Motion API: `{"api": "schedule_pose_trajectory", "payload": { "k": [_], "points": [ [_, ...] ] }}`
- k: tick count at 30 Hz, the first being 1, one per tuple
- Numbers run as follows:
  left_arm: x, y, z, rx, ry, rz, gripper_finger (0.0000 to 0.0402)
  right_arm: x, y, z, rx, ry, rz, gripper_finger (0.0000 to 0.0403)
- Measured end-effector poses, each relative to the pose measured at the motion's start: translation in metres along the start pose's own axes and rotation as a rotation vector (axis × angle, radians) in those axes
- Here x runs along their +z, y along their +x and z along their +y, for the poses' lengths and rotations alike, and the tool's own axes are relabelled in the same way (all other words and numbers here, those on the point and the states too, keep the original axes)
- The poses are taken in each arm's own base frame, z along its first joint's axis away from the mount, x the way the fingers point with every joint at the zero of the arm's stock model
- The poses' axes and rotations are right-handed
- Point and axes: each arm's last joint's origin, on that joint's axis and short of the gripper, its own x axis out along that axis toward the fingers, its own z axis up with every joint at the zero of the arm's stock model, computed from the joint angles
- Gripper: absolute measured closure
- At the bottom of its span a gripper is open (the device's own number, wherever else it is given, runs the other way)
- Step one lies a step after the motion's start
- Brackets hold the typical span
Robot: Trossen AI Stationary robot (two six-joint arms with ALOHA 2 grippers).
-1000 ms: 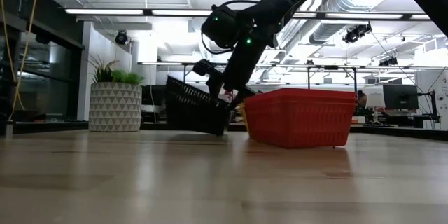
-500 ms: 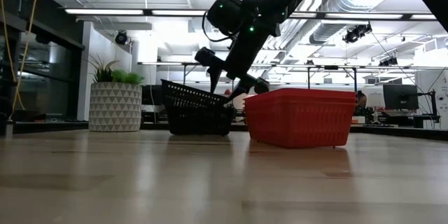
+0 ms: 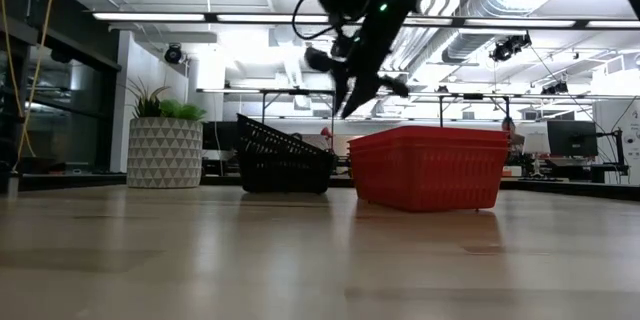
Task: Stack baskets by color
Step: Stack the black bin on the black bin
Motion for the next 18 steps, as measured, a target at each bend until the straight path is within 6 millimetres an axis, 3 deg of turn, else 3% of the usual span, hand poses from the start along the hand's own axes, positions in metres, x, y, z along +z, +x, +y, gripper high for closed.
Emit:
{"api": "schedule_pose_trajectory", "payload": {
  "k": [3, 8, 13, 18],
  "points": [
    [0.000, 0.000, 0.000, 0.014, -0.001, -0.005, 0.0401, 0.005, -0.021, -0.012, -0.027, -0.162, 0.040, 0.0389],
    [-0.004, 0.009, 0.002, 0.052, -0.024, 0.024, 0.0401, -0.002, -0.055, -0.044, -0.016, -0.306, 0.093, 0.0399],
    [0.001, 0.035, 0.003, 0.065, 0.011, 0.126, 0.0401, -0.027, -0.084, -0.084, 0.125, -0.269, 0.049, 0.0402],
    [-0.013, 0.060, 0.007, 0.162, 0.154, 0.296, 0.0401, -0.052, -0.111, -0.113, 0.378, -0.168, -0.073, 0.0402]
  ]
}}
